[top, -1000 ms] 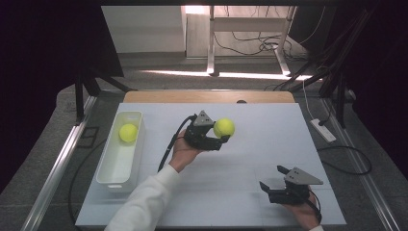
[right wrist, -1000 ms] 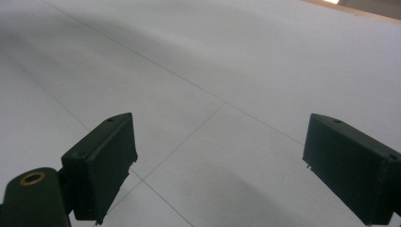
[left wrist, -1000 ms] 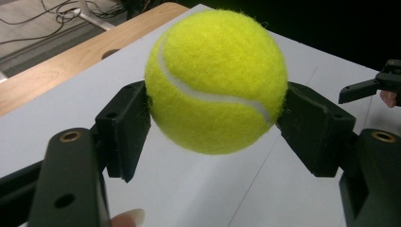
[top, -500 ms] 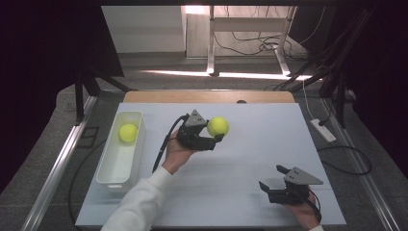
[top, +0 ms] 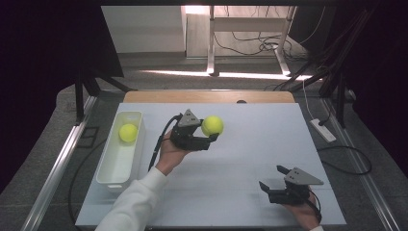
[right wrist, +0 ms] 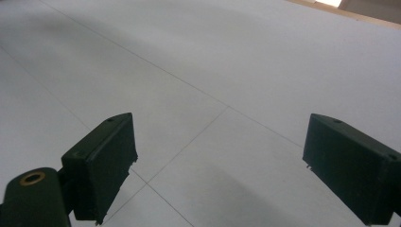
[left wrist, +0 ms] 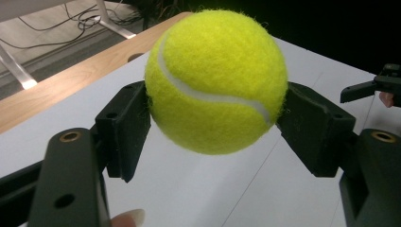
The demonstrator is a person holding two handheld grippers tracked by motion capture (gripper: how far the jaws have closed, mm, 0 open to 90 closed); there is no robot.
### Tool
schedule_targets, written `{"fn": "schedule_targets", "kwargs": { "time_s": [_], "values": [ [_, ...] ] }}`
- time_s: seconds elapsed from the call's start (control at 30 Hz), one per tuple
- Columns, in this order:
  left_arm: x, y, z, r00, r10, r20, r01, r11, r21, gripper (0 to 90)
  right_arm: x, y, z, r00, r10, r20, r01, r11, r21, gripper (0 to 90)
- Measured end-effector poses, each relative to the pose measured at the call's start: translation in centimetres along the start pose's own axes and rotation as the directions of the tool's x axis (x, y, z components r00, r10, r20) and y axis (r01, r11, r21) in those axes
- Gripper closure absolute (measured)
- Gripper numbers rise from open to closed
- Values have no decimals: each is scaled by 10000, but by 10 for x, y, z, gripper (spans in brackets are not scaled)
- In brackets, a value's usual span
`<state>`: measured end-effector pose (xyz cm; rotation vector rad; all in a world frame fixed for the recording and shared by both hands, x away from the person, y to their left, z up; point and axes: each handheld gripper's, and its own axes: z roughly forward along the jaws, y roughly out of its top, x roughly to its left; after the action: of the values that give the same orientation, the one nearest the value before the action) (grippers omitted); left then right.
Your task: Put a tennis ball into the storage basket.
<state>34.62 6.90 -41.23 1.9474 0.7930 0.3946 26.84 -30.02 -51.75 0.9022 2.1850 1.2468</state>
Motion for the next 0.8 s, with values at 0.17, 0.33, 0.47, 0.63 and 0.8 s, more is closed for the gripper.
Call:
{"fn": "schedule_targets", "kwargs": {
  "time_s": [0.17,0.33,0.47,0.63,0.8],
  "values": [
    [3,-1,-6,9999,-55,-98,57,9999,116,283,0,0,0,10000,-6,17,6,10000,19,98],
    [7,-4,-13,9996,-109,-245,112,9999,109,283,0,0,1,10000,4,48,-4,10000,45,98],
    [10,-4,-19,9994,-184,-298,185,9998,16,283,0,0,1,10000,12,59,-12,10000,53,98],
    [12,-5,-28,9990,-241,-375,240,9997,-30,283,0,0,1,10000,-5,72,5,10000,56,98],
    [15,-6,-37,9983,-284,-500,280,9996,-89,283,0,0,0,10000,-8,59,8,10000,40,98]
  ]
}}
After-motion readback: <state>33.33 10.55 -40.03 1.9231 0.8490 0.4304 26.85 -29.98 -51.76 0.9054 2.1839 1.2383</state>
